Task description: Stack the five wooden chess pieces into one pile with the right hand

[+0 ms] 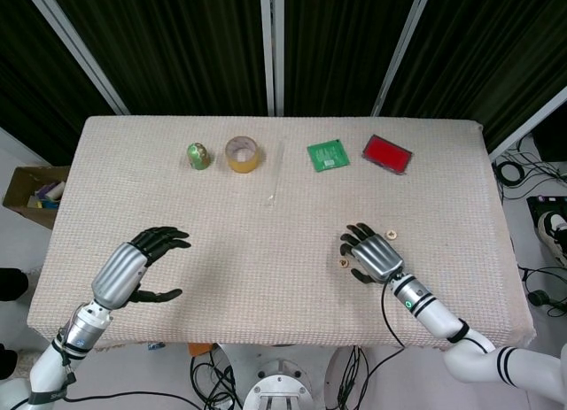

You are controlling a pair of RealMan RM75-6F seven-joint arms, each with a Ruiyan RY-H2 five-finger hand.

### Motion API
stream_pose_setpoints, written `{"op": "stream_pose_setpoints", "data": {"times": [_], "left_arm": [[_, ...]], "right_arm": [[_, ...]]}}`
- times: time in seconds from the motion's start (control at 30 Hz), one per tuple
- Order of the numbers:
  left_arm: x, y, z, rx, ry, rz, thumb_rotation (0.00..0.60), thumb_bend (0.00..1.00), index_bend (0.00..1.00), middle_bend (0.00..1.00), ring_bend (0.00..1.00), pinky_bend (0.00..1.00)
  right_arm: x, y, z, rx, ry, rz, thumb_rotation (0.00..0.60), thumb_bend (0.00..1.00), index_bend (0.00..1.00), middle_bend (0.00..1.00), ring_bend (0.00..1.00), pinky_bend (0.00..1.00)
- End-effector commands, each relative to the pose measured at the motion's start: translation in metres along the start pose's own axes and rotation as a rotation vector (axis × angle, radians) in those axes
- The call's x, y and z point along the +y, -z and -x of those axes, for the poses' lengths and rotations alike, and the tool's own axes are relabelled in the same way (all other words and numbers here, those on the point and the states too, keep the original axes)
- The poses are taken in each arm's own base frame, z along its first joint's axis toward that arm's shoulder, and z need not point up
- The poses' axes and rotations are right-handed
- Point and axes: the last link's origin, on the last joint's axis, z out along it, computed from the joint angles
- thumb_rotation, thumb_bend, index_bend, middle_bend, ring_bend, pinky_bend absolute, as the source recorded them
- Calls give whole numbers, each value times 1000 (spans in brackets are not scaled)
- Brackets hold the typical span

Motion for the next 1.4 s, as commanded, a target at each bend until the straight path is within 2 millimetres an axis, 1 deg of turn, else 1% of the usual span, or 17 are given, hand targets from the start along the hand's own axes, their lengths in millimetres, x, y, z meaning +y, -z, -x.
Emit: {"op": "stream_pose_setpoints", "data": {"times": [0.03, 0.27, 0.47, 0.57, 0.73, 0.8, 0.9, 0.97, 1.07, 1.23, 1.4], "left_arm": [[-1, 0, 0, 1, 2, -3, 600, 0, 275, 214, 174, 226], [-4, 2, -1, 8, 9, -13, 600, 0, 275, 213, 174, 226], [-6, 3, -1, 11, 14, -18, 600, 0, 275, 212, 174, 226], [-7, 3, -1, 15, 16, -18, 600, 0, 275, 212, 174, 226], [-8, 6, -2, 17, 14, -20, 600, 0, 275, 212, 174, 226], [-8, 6, -2, 17, 15, -20, 600, 0, 275, 212, 174, 226], [-7, 6, -1, 15, 20, -18, 600, 0, 275, 212, 174, 225], [-7, 5, 1, 12, 25, -15, 600, 0, 276, 212, 174, 226], [-6, 4, 3, 6, 28, -10, 600, 0, 275, 212, 174, 226], [-6, 3, 3, 3, 23, -8, 600, 0, 276, 212, 174, 226], [-6, 4, 1, 10, 24, -14, 600, 0, 275, 212, 174, 226]], "right_arm": [[-1, -3, 0, 1, 2, -6, 600, 303, 386, 220, 54, 150], [-5, -10, 4, -2, 9, -18, 600, 307, 405, 226, 54, 151], [-7, -13, 6, 6, 8, -12, 600, 346, 467, 244, 55, 150], [-6, -13, 4, 16, 9, -9, 600, 361, 502, 252, 55, 150], [6, -3, -11, 67, 4, 26, 600, 367, 509, 254, 55, 150], [15, 4, -18, 82, 4, 55, 600, 367, 509, 254, 55, 150], [29, 12, -23, 75, 7, 102, 600, 367, 509, 254, 55, 149], [35, 15, -21, 56, 9, 125, 600, 367, 509, 253, 55, 150], [40, 14, -14, 27, 5, 142, 600, 367, 509, 251, 55, 151], [40, 9, -6, 6, 9, 146, 600, 367, 509, 246, 55, 152], [39, 4, -4, 9, 5, 143, 600, 367, 515, 241, 55, 152]]}}
